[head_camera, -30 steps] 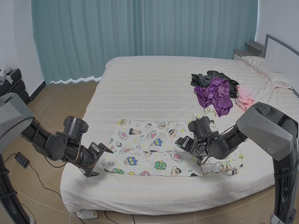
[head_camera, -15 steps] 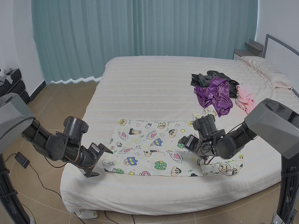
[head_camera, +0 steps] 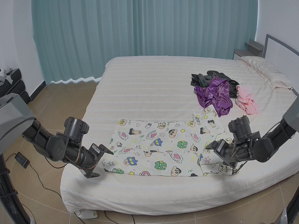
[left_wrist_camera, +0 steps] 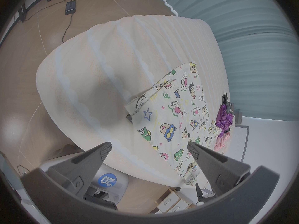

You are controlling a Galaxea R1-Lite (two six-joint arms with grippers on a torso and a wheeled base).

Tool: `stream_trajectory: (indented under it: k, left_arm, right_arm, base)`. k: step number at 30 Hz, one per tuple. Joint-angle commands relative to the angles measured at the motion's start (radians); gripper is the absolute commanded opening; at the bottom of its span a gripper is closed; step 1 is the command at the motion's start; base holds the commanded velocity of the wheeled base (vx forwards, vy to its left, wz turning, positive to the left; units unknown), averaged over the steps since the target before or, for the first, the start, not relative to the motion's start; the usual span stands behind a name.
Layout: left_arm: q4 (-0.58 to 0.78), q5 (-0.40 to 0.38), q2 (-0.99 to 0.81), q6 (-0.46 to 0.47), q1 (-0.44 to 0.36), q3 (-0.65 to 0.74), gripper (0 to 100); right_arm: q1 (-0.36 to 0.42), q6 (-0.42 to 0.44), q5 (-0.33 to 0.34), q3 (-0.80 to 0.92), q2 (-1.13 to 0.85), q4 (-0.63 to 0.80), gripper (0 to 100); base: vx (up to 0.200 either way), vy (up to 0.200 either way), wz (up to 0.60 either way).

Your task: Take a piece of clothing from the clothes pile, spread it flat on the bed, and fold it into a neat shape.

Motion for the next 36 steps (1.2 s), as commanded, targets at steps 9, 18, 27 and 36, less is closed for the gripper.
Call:
stream_trajectory:
  k: [9, 18, 27, 36]
  left_arm:
    - [-0.063, -0.001, 0.001, 0.000, -0.010, 0.036, 100]
    - [-0.063, -0.001, 0.001, 0.000, -0.010, 0.036, 100]
    - [-0.065, -0.001, 0.001, 0.000, -0.010, 0.036, 100]
    - [-0.065, -0.001, 0.001, 0.000, -0.010, 0.036, 100]
  right_arm:
    - [-0.220, -0.135, 0.116, 0.177, -0.060, -0.106, 100]
    - [-0.208, -0.195, 0.139, 0.193, 0.042, -0.240, 100]
    - [-0.211, -0.195, 0.143, 0.177, 0.087, -0.263, 100]
    - [-0.217, -0.195, 0.140, 0.189, 0.128, -0.327, 0]
  base:
    - [0.000, 0.000, 0.00]
    - [0.000, 0.000, 0.00]
    - [0.000, 0.000, 0.00]
    - [0.000, 0.000, 0.00]
